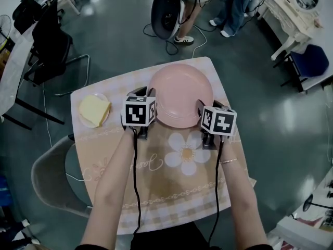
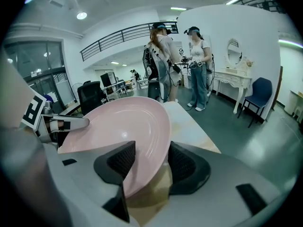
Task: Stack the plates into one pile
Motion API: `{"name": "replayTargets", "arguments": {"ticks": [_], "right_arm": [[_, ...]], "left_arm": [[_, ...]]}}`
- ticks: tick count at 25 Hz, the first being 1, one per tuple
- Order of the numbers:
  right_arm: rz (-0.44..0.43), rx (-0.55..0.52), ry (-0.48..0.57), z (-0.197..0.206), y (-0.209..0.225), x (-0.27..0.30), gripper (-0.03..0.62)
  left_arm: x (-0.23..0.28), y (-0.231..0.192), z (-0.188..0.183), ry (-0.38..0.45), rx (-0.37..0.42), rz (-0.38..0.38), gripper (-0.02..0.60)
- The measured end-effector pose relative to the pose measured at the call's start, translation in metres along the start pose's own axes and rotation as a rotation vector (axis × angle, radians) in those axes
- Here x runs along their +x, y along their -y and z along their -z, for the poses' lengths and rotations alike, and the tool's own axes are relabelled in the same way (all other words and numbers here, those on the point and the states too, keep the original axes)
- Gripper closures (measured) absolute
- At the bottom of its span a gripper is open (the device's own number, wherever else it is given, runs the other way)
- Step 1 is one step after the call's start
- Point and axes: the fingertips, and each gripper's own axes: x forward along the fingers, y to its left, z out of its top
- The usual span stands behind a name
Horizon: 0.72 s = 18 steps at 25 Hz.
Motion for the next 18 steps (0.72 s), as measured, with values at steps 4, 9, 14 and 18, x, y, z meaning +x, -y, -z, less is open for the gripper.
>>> {"name": "replayTargets", "arguments": {"ticks": [4,9,14,18], "right_arm": [[0.012,-0.027,0.003,0.001,-0.002,0.005,0.378],[0.014,-0.058,0.0,0.003,-0.003,0.009,0.378],[0.013,-0.059,0.003,0.004,-0.003,0.012,0.376],[-0.007,-0.039,0.019,0.004,-0.003,0.012,0.376]], "left_arm": [[0.004,-0.004,0.006,-0.01,-0.002,-0.003,0.494],[0.007,-0.007,0.011,-0.011,-0.01,-0.02,0.492],[0.008,-0.007,0.009,-0.013,-0.003,-0.025,0.489],[0.008,-0.007,0.01,-0.014,-0.013,-0.019,0.48]]}}
